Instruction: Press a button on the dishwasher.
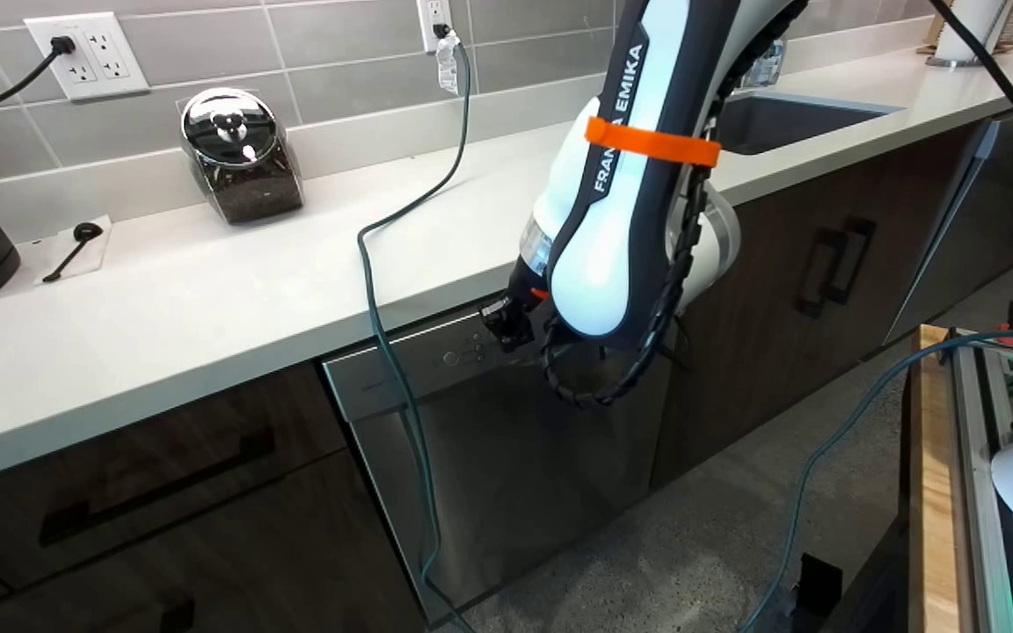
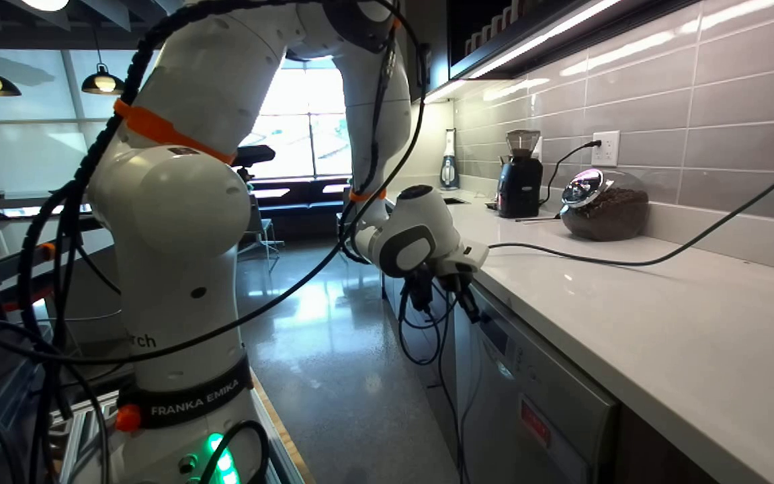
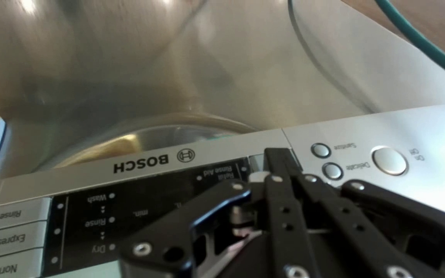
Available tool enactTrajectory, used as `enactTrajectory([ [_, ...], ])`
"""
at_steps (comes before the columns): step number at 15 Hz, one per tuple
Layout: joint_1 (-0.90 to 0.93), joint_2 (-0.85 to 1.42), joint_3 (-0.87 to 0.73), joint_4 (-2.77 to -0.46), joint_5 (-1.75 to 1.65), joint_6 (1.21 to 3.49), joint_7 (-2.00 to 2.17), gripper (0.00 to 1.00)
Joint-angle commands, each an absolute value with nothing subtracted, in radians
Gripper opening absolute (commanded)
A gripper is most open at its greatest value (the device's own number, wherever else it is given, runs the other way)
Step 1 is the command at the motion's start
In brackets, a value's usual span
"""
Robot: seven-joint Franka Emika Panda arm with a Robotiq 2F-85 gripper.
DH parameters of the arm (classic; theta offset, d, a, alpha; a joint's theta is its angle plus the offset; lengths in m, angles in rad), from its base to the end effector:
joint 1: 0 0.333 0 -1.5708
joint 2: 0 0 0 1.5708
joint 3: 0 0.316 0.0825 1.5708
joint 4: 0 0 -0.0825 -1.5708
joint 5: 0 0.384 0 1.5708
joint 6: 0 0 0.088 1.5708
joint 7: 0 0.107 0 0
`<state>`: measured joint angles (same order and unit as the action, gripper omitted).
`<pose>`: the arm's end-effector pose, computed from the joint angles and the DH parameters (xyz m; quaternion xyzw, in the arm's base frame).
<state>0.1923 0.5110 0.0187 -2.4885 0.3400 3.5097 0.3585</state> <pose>0.4822 0.0627 0.1481 -0.9384 0.2402 -0.2422 0.0553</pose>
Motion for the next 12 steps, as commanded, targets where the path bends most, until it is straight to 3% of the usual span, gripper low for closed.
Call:
enactTrajectory([
  [1,0.152,0.493,-0.001,-2.517,0.358,3.49,0.337,0.0],
  [12,0.069,0.401,0.001,-2.615,0.316,3.395,0.289,0.0],
])
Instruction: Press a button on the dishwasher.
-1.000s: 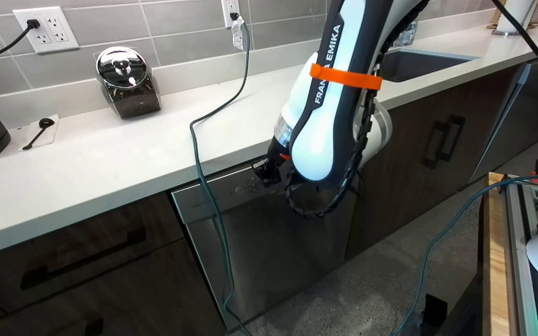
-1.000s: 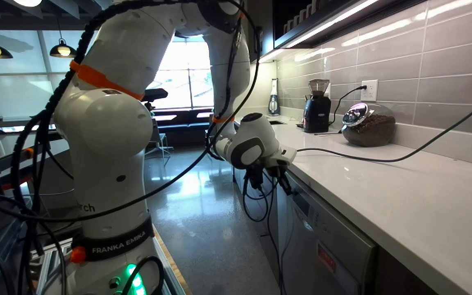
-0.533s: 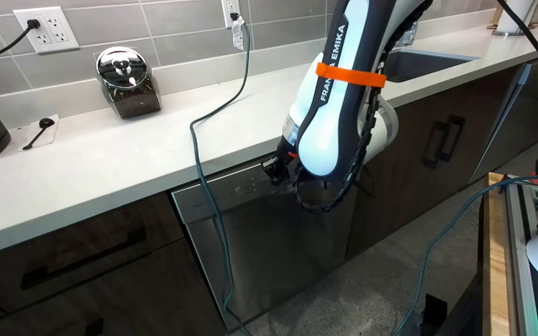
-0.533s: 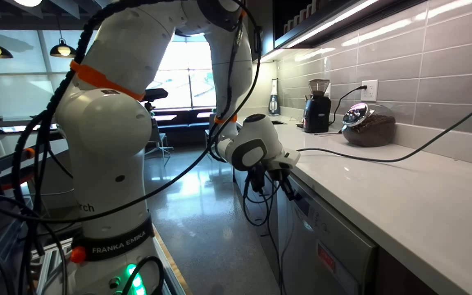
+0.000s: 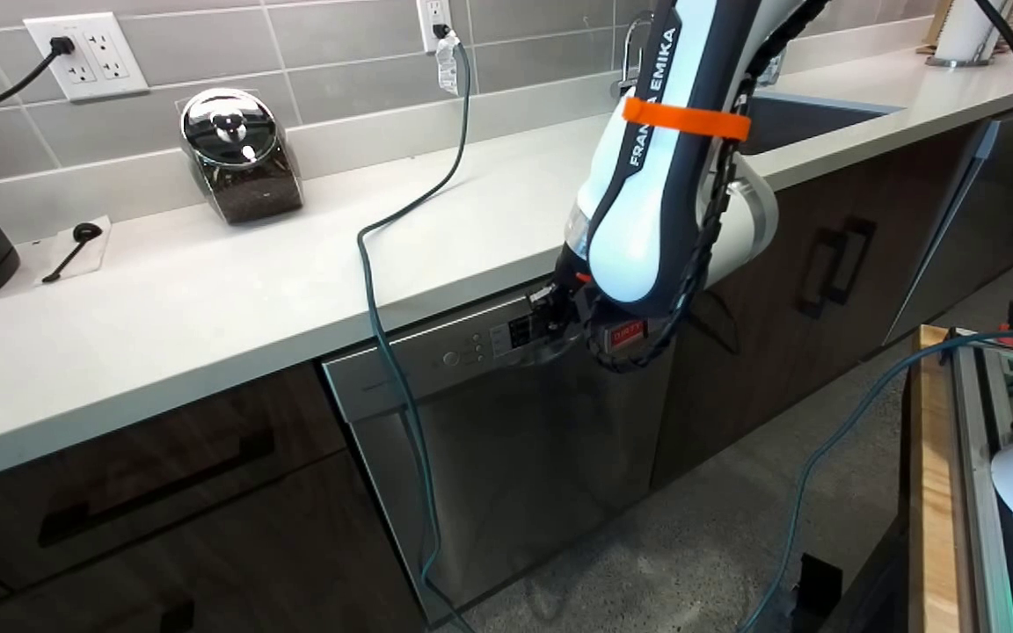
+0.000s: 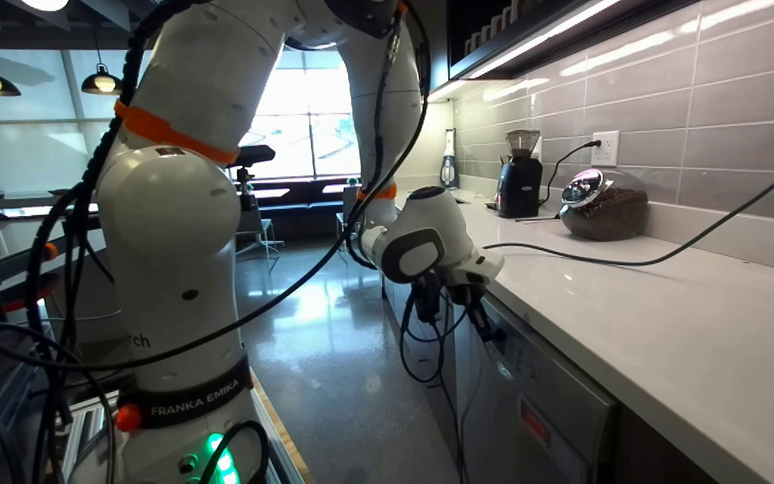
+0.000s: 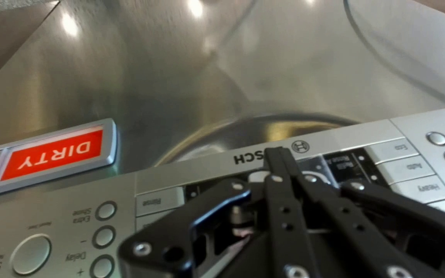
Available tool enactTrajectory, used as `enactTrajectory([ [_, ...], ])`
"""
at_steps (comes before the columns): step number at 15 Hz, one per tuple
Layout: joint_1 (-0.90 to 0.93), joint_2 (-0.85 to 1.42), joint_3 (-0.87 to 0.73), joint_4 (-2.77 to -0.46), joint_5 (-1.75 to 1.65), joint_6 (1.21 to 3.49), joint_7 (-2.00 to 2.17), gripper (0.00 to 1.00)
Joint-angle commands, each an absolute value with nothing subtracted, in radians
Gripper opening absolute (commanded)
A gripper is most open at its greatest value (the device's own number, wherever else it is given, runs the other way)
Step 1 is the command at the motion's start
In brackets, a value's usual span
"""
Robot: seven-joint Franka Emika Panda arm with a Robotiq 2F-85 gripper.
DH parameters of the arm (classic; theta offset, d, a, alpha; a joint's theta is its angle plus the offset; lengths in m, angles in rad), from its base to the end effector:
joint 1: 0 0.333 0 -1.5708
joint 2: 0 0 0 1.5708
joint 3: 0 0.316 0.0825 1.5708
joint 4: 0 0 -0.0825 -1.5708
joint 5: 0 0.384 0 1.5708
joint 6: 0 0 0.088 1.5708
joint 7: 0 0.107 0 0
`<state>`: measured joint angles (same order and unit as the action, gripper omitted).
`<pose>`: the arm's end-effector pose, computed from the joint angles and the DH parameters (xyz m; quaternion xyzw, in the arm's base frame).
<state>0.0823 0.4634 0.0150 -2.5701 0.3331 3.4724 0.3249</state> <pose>0.4587 0.0065 0.1455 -0.9373 0.2744 -0.2126 0.0299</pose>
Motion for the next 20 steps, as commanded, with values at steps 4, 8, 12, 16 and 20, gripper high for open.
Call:
enactTrajectory([
  [4,0.082,0.352,-0.04,-2.646,0.303,3.299,0.233,0.3],
  [8,0.096,0.297,-0.074,-2.68,0.277,3.222,0.196,0.58],
  [12,0.1,0.235,-0.094,-2.709,0.228,3.147,0.178,0.88],
  [16,0.085,0.163,-0.081,-2.73,0.162,3.063,0.161,1.0],
  [20,0.092,0.088,-0.085,-2.749,0.079,2.984,0.171,1.0],
])
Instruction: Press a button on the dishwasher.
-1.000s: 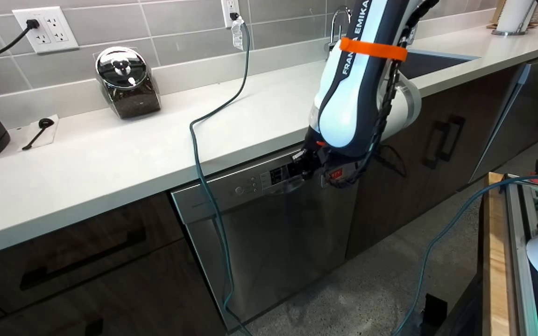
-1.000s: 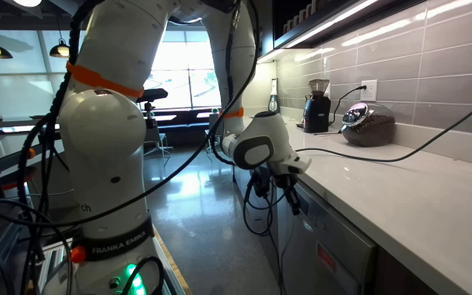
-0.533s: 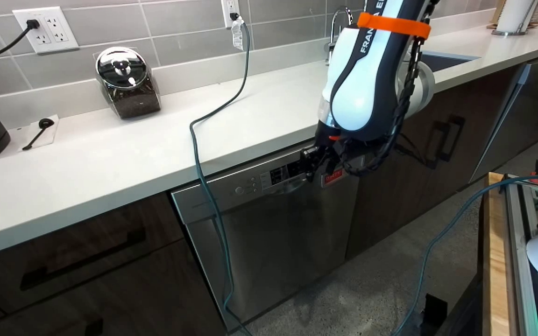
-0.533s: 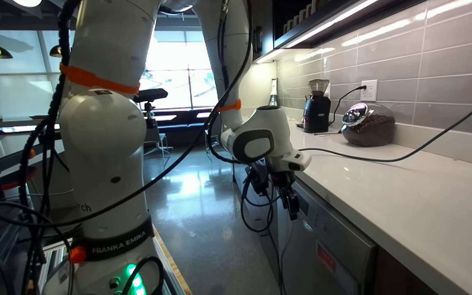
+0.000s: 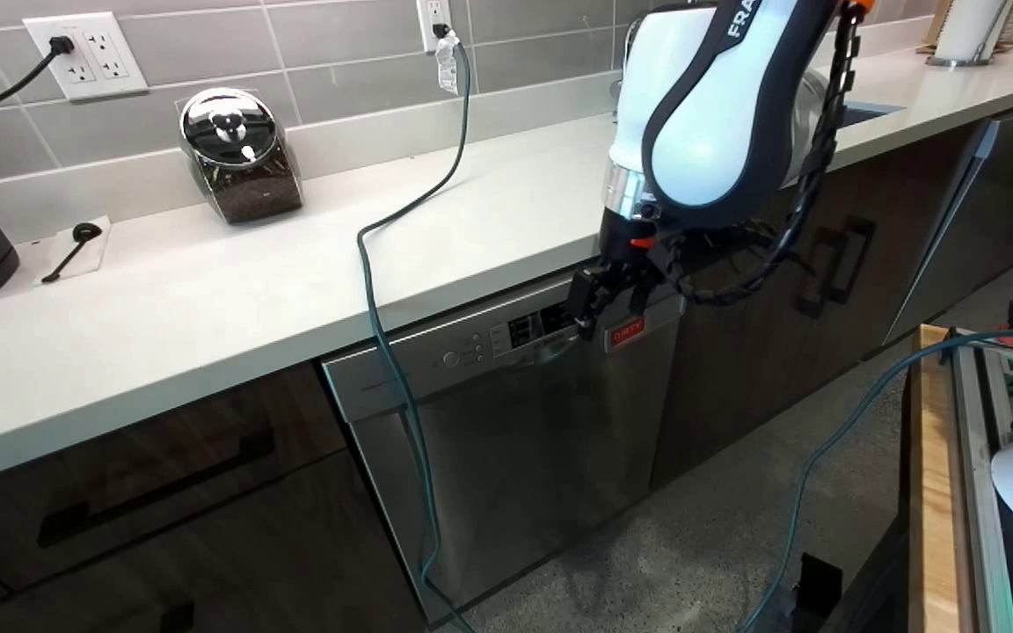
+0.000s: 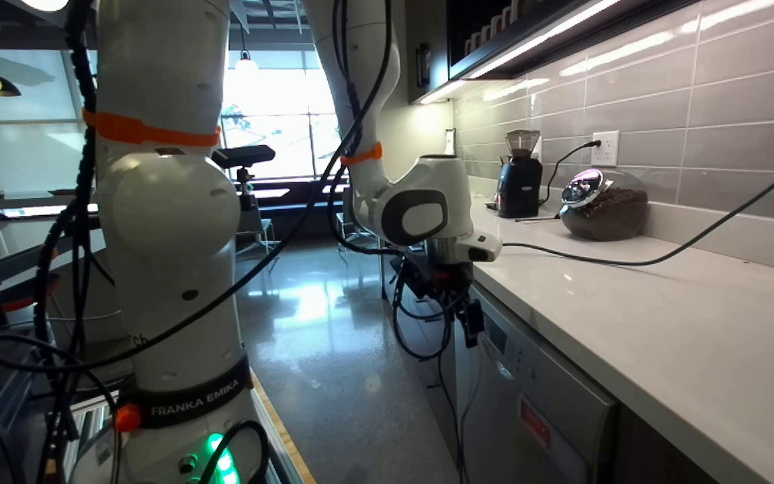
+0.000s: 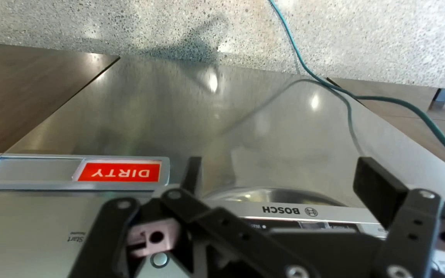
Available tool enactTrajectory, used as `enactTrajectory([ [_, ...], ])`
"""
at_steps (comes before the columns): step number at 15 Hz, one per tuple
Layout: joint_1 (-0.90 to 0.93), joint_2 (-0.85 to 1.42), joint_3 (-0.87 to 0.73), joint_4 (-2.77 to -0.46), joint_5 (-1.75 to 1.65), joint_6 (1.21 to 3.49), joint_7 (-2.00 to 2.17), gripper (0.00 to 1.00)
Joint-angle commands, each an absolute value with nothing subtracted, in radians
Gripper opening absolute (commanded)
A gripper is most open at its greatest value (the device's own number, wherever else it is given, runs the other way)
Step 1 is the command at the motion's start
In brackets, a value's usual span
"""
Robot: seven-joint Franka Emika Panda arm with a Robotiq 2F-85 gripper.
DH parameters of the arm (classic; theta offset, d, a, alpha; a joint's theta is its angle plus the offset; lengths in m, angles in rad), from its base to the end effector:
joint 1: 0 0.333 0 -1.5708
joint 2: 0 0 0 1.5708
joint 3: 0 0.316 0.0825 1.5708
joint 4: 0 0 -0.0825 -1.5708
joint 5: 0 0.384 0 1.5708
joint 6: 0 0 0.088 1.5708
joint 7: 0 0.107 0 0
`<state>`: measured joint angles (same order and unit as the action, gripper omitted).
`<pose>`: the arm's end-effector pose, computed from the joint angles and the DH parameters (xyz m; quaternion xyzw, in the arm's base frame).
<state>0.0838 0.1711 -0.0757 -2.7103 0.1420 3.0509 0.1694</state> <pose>0.4178 -0.0090 0.1900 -0.9852 0.1486 -0.0842 0.0136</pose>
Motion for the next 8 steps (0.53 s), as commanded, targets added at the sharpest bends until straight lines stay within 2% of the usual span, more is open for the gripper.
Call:
enactTrajectory([
  [1,0.085,0.068,-0.075,-2.753,0.064,2.972,0.164,1.0],
  [8,0.065,-0.089,0.006,-2.765,0.133,2.793,0.011,1.0],
])
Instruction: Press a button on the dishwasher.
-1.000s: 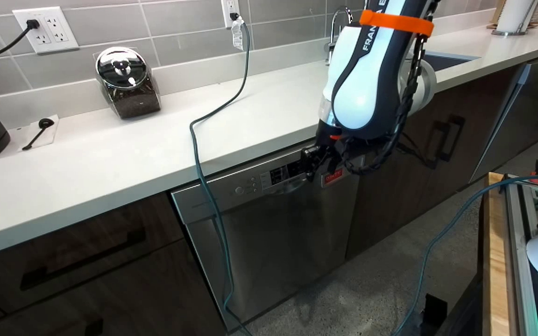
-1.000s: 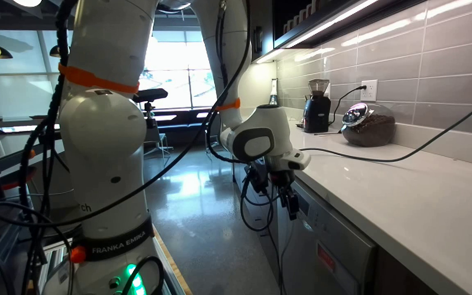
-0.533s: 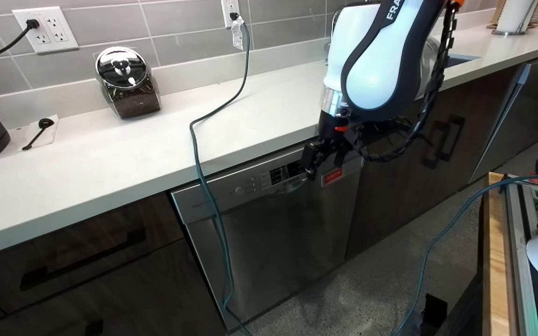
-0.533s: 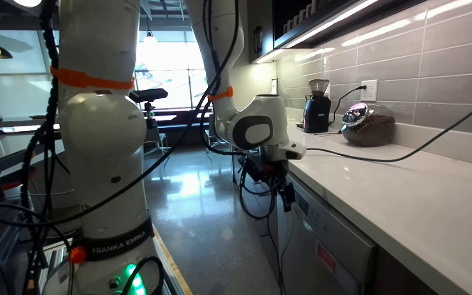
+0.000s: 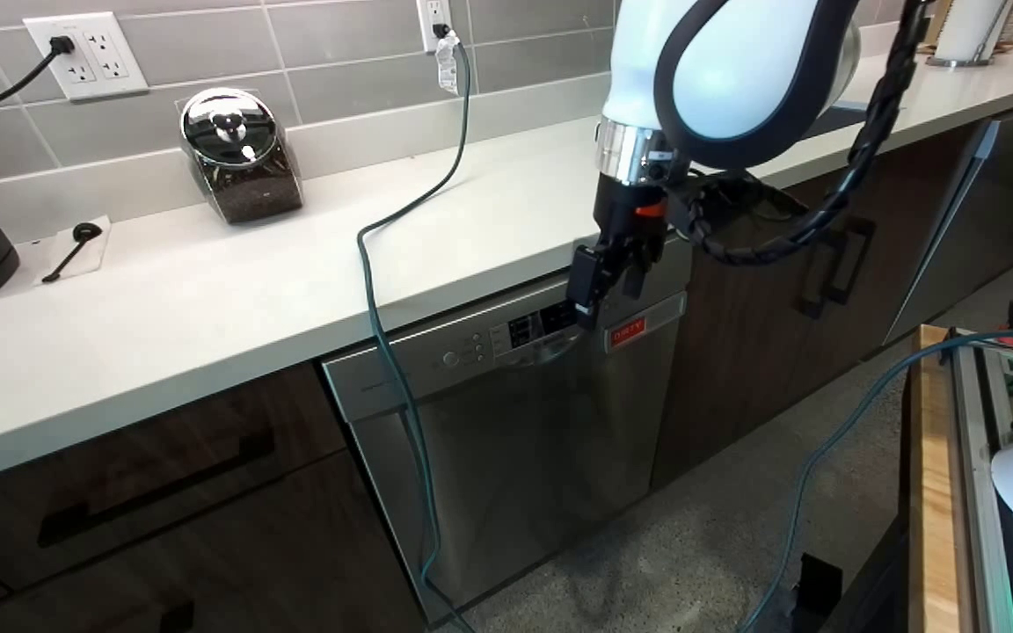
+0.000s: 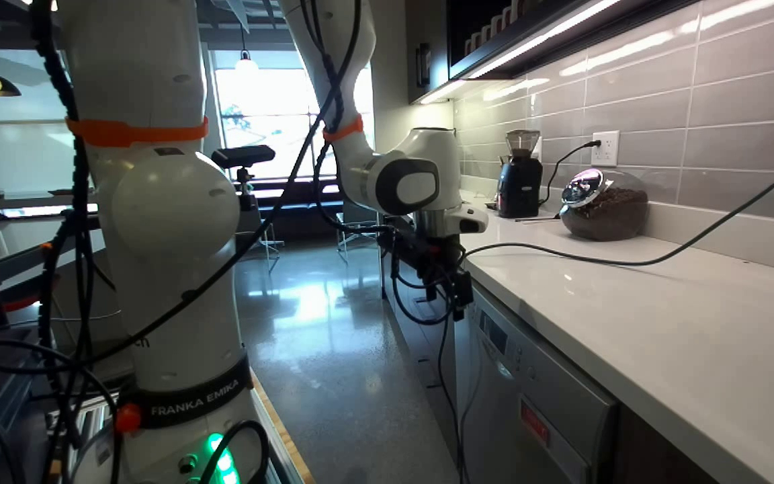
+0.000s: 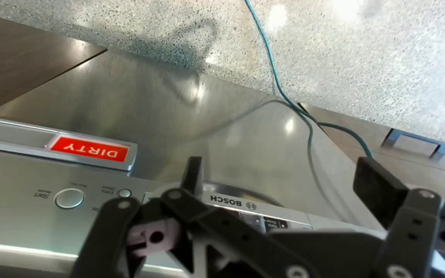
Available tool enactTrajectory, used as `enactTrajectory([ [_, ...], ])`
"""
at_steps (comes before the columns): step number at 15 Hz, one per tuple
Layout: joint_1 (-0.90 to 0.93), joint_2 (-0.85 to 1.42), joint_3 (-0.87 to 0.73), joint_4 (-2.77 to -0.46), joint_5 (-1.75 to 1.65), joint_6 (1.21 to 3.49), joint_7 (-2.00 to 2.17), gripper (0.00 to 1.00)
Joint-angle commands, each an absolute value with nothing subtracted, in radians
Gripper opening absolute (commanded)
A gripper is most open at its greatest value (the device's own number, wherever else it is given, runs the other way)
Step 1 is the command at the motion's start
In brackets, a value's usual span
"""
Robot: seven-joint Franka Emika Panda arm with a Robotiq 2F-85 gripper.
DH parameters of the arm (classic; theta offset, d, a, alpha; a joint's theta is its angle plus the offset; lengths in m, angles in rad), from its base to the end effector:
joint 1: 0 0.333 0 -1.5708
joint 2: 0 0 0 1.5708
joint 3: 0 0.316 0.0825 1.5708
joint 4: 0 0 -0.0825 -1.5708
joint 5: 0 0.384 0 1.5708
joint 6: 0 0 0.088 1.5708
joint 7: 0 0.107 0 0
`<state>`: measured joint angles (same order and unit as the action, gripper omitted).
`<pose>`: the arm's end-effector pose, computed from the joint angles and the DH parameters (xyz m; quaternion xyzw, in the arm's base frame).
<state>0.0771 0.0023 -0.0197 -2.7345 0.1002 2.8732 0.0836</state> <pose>0.4114 0.0180 0.2342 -0.9957 0.0603 -0.0667 0.0213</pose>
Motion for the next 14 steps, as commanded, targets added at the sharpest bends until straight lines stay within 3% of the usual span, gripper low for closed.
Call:
enactTrajectory([
  [1,0.067,-0.102,0.006,-2.761,0.127,2.771,0.0,1.0],
  [14,0.075,-0.189,-0.002,-2.735,0.109,2.619,-0.129,1.0],
])
